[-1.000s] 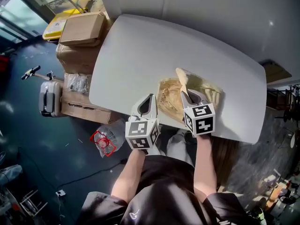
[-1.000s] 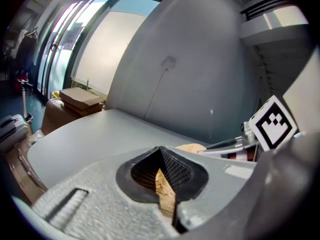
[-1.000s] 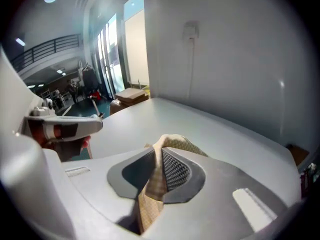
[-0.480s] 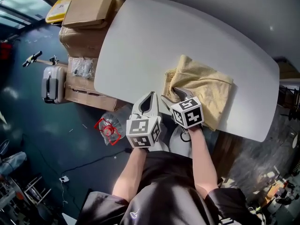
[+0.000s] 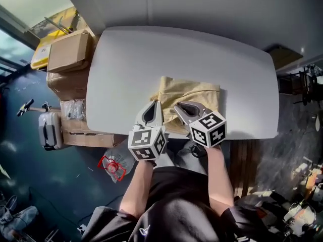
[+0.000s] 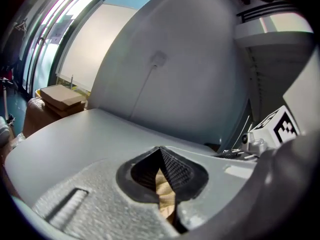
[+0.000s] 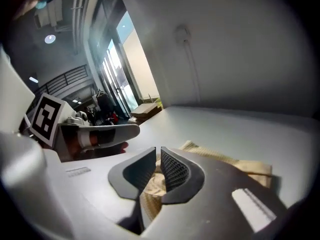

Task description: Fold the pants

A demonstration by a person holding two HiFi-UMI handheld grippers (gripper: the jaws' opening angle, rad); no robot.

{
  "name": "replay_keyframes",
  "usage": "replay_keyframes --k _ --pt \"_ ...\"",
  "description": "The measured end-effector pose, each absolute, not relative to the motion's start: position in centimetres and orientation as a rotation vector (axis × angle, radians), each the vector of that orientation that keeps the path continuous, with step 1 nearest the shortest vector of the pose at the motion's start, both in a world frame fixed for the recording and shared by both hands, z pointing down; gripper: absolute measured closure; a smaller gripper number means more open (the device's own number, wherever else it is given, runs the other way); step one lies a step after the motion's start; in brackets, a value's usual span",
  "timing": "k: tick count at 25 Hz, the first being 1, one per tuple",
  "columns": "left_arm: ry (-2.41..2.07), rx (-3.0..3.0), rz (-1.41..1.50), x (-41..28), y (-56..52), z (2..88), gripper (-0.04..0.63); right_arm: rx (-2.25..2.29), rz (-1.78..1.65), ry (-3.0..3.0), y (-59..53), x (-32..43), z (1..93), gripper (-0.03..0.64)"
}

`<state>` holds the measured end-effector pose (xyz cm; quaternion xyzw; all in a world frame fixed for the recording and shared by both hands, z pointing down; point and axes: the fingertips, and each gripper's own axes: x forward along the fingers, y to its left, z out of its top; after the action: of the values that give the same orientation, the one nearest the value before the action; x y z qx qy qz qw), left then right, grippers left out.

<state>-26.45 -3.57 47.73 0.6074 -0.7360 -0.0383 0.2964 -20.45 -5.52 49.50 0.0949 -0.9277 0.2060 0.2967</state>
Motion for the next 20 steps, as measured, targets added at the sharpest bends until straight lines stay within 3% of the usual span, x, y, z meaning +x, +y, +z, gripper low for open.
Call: replay_keyframes --k 2,11,20 --pt "-1.940 1.689 -0.119 -25.0 -5.5 45.8 0.592 0.362 0.495 -2.516 -7.7 -18.4 46.9 0.614" --pt "-1.890 2.047 -0.178 -16.9 -11.7 34.7 0.592 0.755 0.281 -2.800 -14.7 -10.7 32.2 0.614" --pt "-2.056 2.210 -0.290 -15.2 -13.0 23.2 0.592 1.021 0.024 -2.937 -17.0 -6.2 23.7 0.614"
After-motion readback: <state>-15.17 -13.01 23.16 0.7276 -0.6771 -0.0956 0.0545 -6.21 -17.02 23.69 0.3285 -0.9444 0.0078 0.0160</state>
